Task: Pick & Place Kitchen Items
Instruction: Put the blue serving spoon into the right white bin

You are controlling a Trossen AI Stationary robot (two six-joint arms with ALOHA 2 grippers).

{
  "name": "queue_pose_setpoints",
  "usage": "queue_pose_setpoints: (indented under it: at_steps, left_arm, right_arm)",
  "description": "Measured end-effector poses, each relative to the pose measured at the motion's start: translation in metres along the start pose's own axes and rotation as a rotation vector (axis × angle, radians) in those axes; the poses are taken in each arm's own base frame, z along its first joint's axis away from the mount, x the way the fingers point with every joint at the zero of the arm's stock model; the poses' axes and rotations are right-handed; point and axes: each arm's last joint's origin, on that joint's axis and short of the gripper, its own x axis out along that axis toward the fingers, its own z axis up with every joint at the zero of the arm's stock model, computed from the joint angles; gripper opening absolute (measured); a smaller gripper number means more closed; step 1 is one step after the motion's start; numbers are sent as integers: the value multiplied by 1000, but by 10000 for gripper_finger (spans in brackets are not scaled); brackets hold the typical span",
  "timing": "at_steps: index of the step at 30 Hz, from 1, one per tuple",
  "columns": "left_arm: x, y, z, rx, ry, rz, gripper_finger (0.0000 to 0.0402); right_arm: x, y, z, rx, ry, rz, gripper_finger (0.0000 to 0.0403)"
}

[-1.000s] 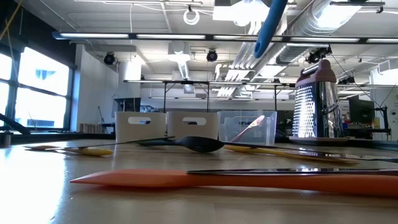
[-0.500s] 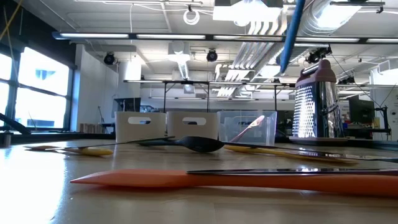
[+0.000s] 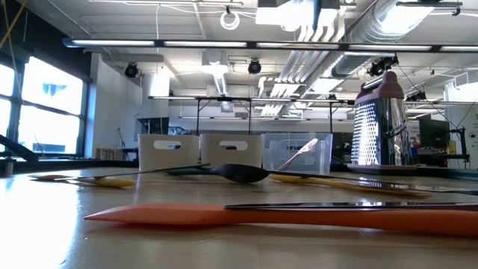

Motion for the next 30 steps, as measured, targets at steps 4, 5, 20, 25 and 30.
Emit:
queue_pose_setpoints:
  at_steps: [4, 5, 20, 25, 30]
  left_arm:
    - [-11, 7, -8, -13, 37, 26, 116]
    - [-15, 7, -8, -22, 33, 13, 116]
    - [-64, 61, 8, 70, -100, -16, 116]
    - [-99, 105, 14, -14, -214, -9, 116]
    - [-128, 147, 15, -55, -340, 52, 116]
  right_arm:
    - [34, -29, 5, -84, 44, -75, 33]
    - [43, -35, 5, -101, 49, -77, 33]
    - [184, -30, -78, -531, 429, 271, 33]
    - [209, -20, -112, -693, 523, 335, 33]
    - [225, 4, -133, -844, 531, 412, 33]
